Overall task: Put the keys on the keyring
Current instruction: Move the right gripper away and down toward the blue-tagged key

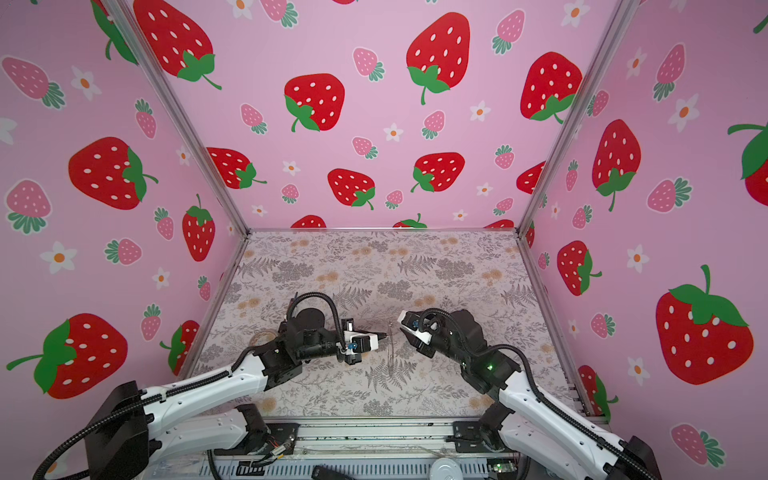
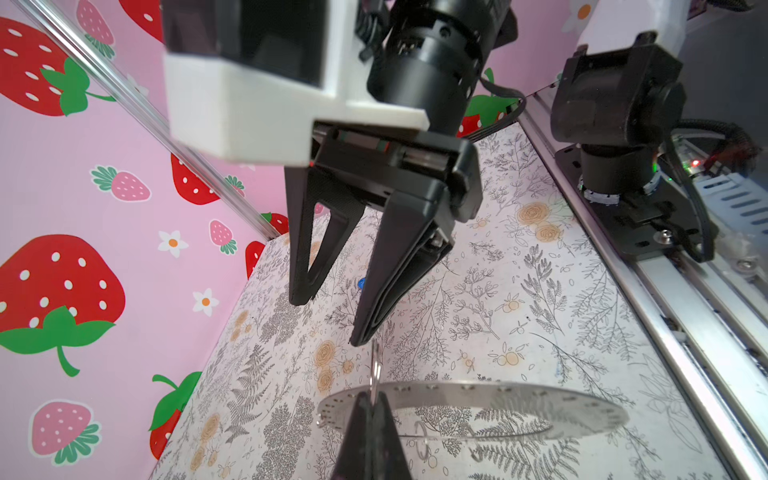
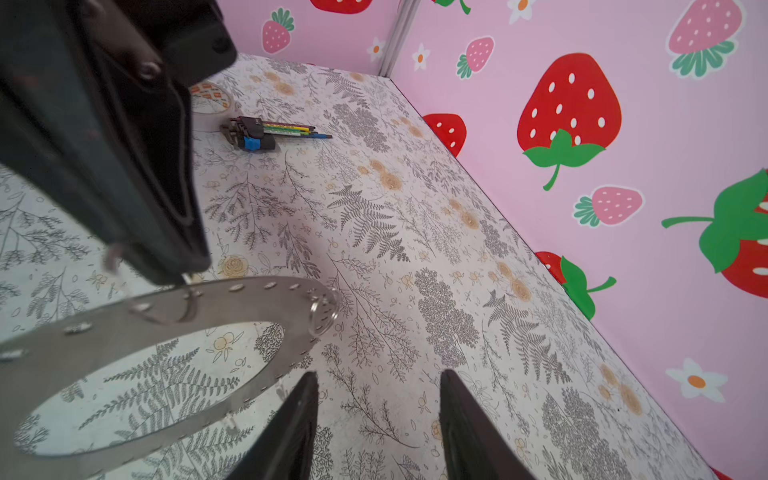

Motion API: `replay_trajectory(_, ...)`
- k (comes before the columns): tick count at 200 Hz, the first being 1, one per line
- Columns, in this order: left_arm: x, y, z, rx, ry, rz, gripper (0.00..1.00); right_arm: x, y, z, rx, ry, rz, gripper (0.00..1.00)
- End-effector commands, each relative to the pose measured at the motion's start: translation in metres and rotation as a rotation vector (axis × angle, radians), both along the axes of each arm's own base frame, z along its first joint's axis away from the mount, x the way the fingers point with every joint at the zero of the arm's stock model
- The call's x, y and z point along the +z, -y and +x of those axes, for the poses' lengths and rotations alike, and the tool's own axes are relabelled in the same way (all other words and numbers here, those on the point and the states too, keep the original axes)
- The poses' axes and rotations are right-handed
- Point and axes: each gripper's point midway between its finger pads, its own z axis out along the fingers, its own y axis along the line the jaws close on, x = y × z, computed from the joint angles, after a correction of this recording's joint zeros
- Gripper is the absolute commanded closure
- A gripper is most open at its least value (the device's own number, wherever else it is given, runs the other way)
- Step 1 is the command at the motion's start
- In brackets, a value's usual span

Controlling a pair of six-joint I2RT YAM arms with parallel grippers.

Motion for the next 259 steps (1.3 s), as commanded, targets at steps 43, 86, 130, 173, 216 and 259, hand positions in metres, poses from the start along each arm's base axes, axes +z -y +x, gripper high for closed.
replay_trajectory(43,0.006,-0.003,0.003,-0.032,0.079,-0.017,1.00,-0.031,0.031,0.066,-0.407,-0.284,0.088,0.51)
replay_trajectory(86,-0.004,-0.011,0.013,0.013,0.046,-0.023,1.00,-0.052,0.063,0.093,-0.583,-0.448,0.212,0.42)
replay_trajectory(130,-0.009,-0.013,0.022,0.060,0.022,-0.019,1.00,-0.075,0.108,0.115,-0.862,-0.471,0.271,0.35)
replay_trajectory(173,-0.009,-0.013,0.024,0.070,0.004,-0.018,1.00,-0.075,0.109,0.125,-0.885,-0.453,0.289,0.30)
replay_trajectory(216,-0.005,-0.015,0.028,0.100,-0.001,-0.023,1.00,-0.097,0.114,0.124,-0.848,-0.543,0.243,0.33)
replay_trajectory(259,-0.004,-0.014,0.027,0.095,-0.012,-0.027,1.00,-0.107,0.136,0.128,-0.908,-0.571,0.283,0.38)
